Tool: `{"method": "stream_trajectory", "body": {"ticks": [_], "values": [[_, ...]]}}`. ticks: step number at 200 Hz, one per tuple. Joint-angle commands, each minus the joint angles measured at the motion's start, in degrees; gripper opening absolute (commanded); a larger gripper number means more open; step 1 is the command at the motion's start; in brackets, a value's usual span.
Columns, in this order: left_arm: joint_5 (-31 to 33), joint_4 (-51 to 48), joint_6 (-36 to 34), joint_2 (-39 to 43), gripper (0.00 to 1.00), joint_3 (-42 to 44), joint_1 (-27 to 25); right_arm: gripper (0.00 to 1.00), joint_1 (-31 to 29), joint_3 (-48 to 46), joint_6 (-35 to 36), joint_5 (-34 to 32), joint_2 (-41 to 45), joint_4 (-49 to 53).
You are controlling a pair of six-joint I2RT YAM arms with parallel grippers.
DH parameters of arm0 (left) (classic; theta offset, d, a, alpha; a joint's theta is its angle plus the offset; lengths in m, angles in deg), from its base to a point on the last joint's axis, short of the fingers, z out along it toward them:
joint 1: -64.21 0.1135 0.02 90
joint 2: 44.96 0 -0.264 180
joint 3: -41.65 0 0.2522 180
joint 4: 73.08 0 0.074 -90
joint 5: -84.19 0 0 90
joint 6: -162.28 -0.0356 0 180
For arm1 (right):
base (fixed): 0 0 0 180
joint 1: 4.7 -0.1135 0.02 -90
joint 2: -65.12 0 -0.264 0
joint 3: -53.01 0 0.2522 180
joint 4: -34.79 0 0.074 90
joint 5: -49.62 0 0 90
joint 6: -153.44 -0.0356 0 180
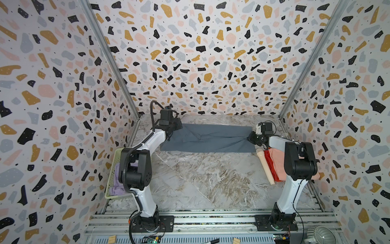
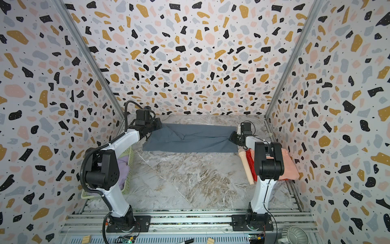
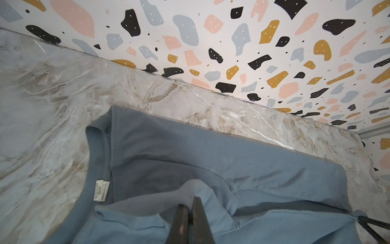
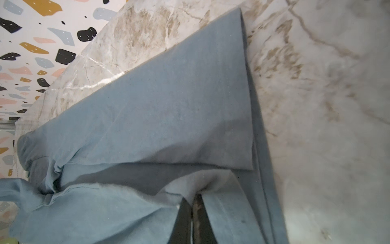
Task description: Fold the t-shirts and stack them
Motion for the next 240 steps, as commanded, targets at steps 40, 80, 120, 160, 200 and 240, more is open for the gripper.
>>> {"method": "stream_trajectory", "body": {"ticks": [40,80,120,160,200,240], "values": [[-0.29,4.37,1.32,-4.63,0.00,-5.41,2.77,0.00,1.70,4.41,-1.59,-1.45,-1.28,2.06],[-2.03,6.77,3.76,-7.82,0.00,-7.44,4.47,0.05,2.84,5.83,-2.01,-1.40,-2.78,2.31],[-0.19,6.81,3.89,-12.04,0.35,-12.20,5.29,0.51,3.98,5.79,-3.28,1.43,-2.46,-3.91],[1.79,4.50,3.78,-10.45,0.58,-10.77,5.12,0.61,4.10,-0.74,-3.30,-3.23,5.78,-10.56],[-1.22,5.54,4.92,-6.39,0.61,-2.56,2.04,0.66,1.24,-2.23,-0.47,-8.35,10.81,-9.90],[-3.35,7.29,7.06,-6.79,0.63,2.20,-2.73,0.67,-3.23,6.13,2.28,-6.73,3.48,-6.00]]}}
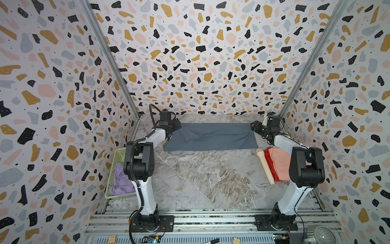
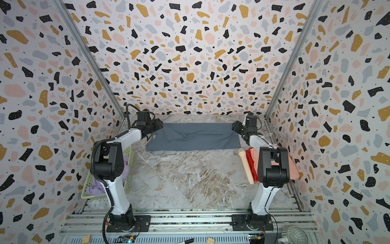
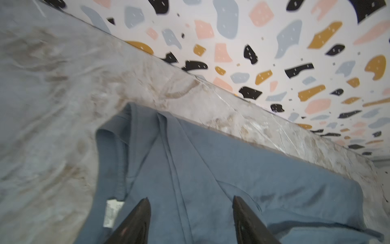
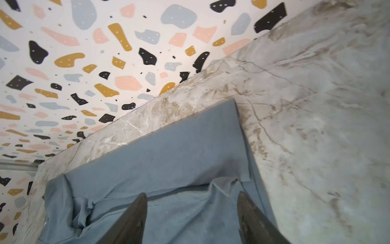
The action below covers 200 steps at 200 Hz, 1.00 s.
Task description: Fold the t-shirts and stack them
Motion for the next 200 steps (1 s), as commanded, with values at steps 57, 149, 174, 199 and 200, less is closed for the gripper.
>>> {"method": "stream_trajectory", "body": {"ticks": [57,149,174,199,200], "values": [[-2.33,8.08,8.14,-2.25,0.63,7.81,-3.93,0.64,-3.92,12.41,4.22,1.05,-16.77,-2.06],[0.56,2.70,5.94,-12.23,0.63,0.61,-2.18,0.59,-6.05,5.51,-1.23,2.51,-17.40,9.54],[1.09,0.09,4.03,-16.24,0.62,-6.12,-1.79,0.59,-11.03,-7.78,-1.79,3.39,-10.82,7.64],[-3.28,-4.22,1.06,-22.44,0.61,-16.54,-2.14,0.59,-18.84,-23.56,-6.17,8.03,-2.86,3.66],[-3.51,-4.33,0.83,-22.65,0.61,-16.90,-2.19,0.59,-19.20,-24.07,-6.32,8.07,-2.59,3.61]]}}
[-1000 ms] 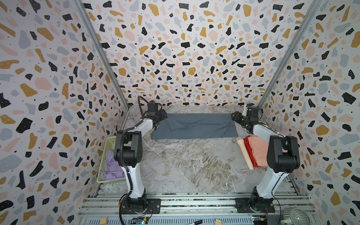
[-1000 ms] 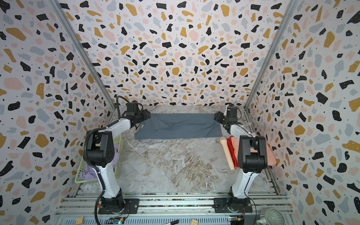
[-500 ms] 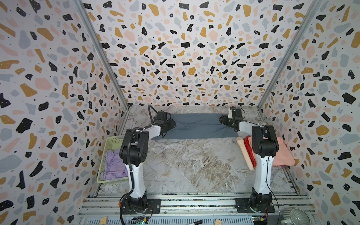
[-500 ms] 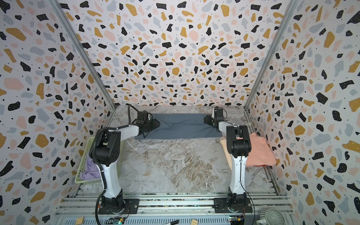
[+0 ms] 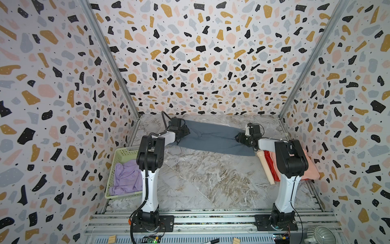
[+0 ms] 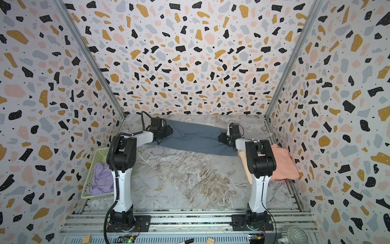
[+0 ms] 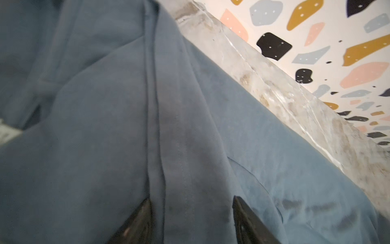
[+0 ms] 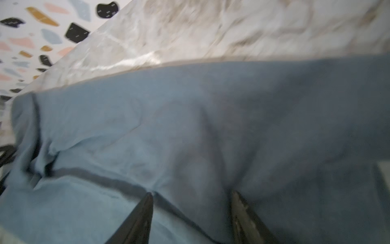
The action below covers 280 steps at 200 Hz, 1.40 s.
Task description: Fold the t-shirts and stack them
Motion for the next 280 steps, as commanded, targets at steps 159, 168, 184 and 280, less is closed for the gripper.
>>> {"method": "stream_trajectory", "body": {"ticks": [159,168,184,280], "values": [[-6.11,-11.69,-13.98,-2.34,0.65,-14.07,-5.45,0.68,-33.45,-10.03,-2.76,-3.94,24.76,23.74],[-6.53,-11.38,-13.71,-2.15,0.65,-12.66,-5.59,0.67,-33.46,-10.31,-2.33,-3.42,23.18,23.76],[-6.88,-11.04,-13.42,-2.21,0.64,-11.16,-5.84,0.65,-33.68,-12.24,-2.51,-1.63,21.21,22.05],[-11.89,-9.05,-8.55,-10.04,0.62,-15.56,-11.17,0.63,-45.03,-20.86,-9.52,-0.26,23.52,22.53]]}}
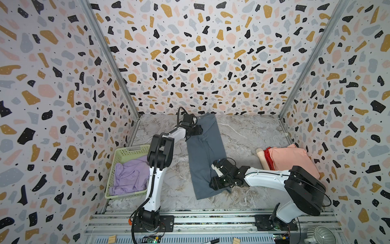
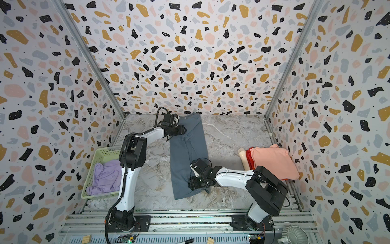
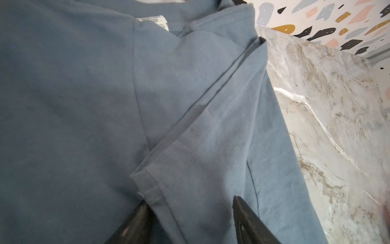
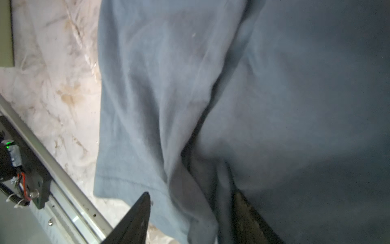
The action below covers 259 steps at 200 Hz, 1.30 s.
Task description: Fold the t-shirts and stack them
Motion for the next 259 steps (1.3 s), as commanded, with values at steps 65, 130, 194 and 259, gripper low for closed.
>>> {"method": "stream_trajectory", "body": {"ticks": [65,130,194,259], "values": [[-1.73,-0.98,2.51,-3.60,0.63,-4.98,-3.16,0.65,-1.63,-2.24,0.83,-3.88,3.96,8.48],[-2.94,3.25,0.65,13.59,0.67,7.14,-3.34,0.68,-0.44,-2.90,5.28,-7.25,19.15,10.58],[-3.74,12.16,4.78,42.69,1.00,44.82,-5.64,0.76,11.99,-12.84,0.75,-0.51,34.27,6.81],[-1.69,0.71,12.55,75.21,1.00,73.29,-9.37,0.78,12.89,-19.92,-2.51,6.58,37.05,9.05]]}}
